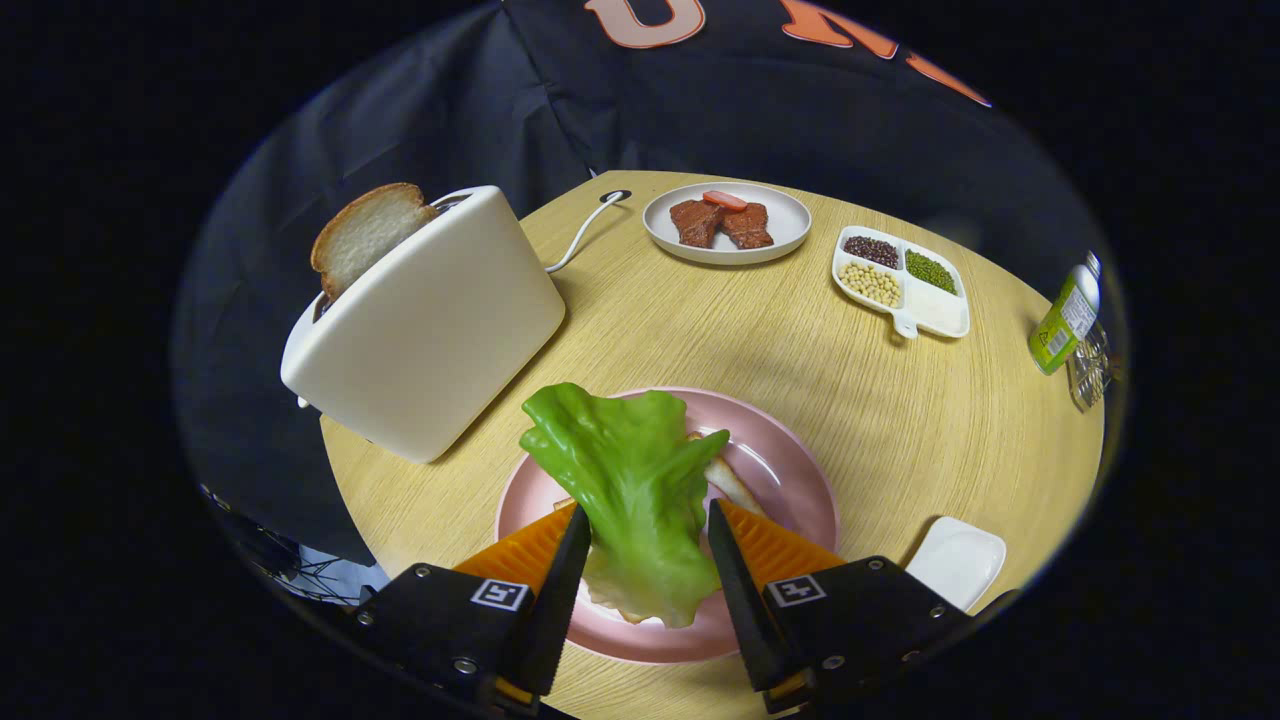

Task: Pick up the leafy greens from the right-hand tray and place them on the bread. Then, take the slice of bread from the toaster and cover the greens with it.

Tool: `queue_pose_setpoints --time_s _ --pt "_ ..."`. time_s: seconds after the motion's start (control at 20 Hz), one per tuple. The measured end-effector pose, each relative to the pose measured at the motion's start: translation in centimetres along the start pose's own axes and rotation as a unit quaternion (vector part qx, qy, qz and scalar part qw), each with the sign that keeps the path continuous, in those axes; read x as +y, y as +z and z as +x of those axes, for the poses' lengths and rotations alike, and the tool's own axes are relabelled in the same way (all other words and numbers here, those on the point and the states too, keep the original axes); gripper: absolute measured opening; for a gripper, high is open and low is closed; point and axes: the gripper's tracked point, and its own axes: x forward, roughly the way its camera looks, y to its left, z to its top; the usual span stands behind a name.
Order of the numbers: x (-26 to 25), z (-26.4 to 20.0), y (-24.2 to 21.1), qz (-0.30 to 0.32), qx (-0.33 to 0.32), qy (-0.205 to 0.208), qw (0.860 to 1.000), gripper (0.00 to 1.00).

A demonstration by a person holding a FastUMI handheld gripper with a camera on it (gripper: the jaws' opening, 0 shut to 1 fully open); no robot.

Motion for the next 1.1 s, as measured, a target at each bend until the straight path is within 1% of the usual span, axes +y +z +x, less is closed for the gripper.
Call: queue_pose_setpoints --time_s 0.05,0.1,0.25,0.35,0.55,0.65,0.85,1.1 --pt "0.3 -0.2 0.0 0.001 0.001 0.0 1.0 0.74" --pt "0.4 -0.5 0.3 0.002 0.001 -0.001 1.0 0.77" --pt "0.0 -1.2 1.0 -0.005 -0.002 -0.021 1.0 0.83" --pt "0.5 -1.7 1.7 0.001 -0.008 -0.022 1.0 0.85" --pt "2.4 -3.4 4.2 0.022 -0.026 -0.001 0.999 0.87" --pt "3.7 -4.5 5.8 0.028 -0.036 0.012 0.999 0.9" --pt "6.7 -6.5 9.4 0.033 -0.057 0.038 0.997 0.99" --pt "10.1 -8.0 13.2 0.032 -0.071 0.062 0.995 0.99"
